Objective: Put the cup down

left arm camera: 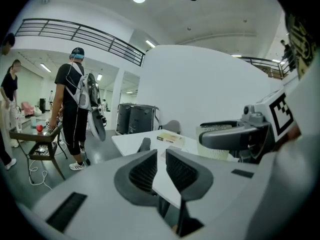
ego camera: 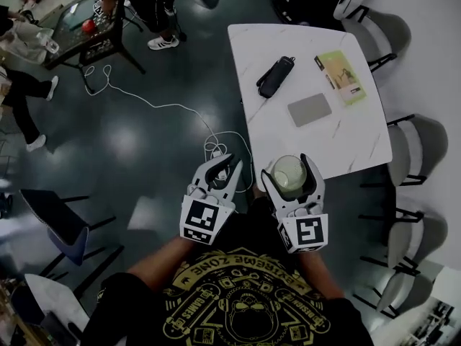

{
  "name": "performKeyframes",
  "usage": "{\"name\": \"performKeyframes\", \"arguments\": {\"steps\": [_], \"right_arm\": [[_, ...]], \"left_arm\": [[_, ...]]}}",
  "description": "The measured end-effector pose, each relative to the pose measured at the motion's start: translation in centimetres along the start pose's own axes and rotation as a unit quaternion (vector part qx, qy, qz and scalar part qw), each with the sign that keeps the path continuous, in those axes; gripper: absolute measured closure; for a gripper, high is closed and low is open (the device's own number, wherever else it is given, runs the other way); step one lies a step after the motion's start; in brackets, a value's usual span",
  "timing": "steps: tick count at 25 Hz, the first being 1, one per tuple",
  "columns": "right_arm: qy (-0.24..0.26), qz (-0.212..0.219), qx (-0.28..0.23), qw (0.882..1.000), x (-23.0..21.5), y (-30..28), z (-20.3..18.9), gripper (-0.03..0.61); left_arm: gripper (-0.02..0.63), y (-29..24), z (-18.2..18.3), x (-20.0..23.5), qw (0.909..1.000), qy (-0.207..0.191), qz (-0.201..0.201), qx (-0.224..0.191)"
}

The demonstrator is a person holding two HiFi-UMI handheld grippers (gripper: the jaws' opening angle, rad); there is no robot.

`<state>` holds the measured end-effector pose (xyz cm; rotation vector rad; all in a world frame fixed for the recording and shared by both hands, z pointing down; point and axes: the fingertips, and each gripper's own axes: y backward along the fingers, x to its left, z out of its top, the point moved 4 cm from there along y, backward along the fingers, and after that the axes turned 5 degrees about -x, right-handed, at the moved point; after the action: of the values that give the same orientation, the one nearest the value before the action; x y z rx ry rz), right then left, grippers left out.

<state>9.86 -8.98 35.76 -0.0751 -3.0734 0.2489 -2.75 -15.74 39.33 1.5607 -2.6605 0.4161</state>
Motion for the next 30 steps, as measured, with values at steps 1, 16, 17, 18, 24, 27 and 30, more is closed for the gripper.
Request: {"name": "performKeyframes", "arguments": {"steps": [1,16,17,18,24,27,30], "right_arm": [[-0.002,0.007,-0.001,1.0,-0.8,-0.3,-0.1,0.183],[-0.008,0.073,-0.016,0.997,-11.3,-3.8,-1.1,0.183],[-0.008,0.077,-0.017,0.997,-11.9,-4.0,-1.2,0.183],[-0.008,0.08,-0.018,0.997,-12.5,-4.2,-1.4,0.183],[-0.004,0.101,-0.027,0.995,-15.2,-5.8,-2.1,0.183],[0.004,0.114,-0.028,0.993,-15.9,-6.5,-2.5,0.183],[0.014,0.126,-0.027,0.992,-16.4,-7.1,-2.9,0.183]], "left_arm": [[0.551,-0.8,0.2,-0.3,1.0,-0.002,0.006,0.0],[0.551,-10.0,1.1,-3.8,0.9971,0.002,0.075,0.01],[0.552,-10.5,1.1,-4.0,0.9968,0.004,0.079,0.009],[0.552,-10.9,1.1,-4.1,0.9965,0.006,0.083,0.007],[0.551,-13.3,0.5,-4.6,0.9934,0.017,0.113,0.003],[0.551,-14.2,0.0,-4.8,0.9919,0.02,0.125,0.005],[0.551,-14.9,-0.5,-5.0,0.9909,0.024,0.133,0.007]]}}
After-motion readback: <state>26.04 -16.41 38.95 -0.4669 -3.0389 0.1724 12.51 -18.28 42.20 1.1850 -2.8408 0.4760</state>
